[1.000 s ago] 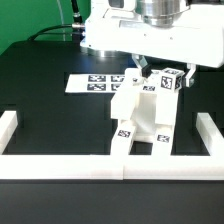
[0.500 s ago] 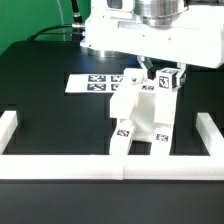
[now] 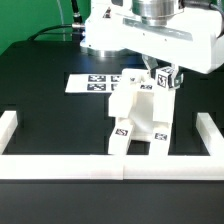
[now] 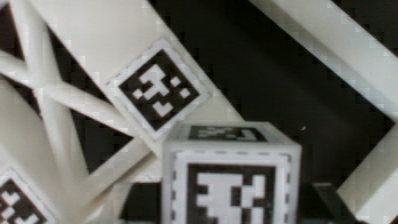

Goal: Assemble chair

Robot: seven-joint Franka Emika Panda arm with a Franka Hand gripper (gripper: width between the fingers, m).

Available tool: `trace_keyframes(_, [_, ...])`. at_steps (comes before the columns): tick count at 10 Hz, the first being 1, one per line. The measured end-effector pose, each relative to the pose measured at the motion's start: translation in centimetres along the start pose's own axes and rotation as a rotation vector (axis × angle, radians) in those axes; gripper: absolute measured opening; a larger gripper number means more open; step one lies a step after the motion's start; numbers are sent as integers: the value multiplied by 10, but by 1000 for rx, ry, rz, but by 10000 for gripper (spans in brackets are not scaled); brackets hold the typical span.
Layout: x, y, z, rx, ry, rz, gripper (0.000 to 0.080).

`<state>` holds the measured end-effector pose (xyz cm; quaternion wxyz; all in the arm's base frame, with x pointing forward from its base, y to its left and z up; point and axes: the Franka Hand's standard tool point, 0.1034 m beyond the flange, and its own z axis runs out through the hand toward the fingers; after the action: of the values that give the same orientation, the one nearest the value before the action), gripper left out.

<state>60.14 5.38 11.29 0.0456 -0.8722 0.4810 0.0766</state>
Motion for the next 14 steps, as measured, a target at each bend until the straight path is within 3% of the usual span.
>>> trace_keyframes(13, [-6, -8, -1, 20, -8, 813, 291])
trace_keyframes(14, [-6, -8, -1, 19, -8, 809, 413])
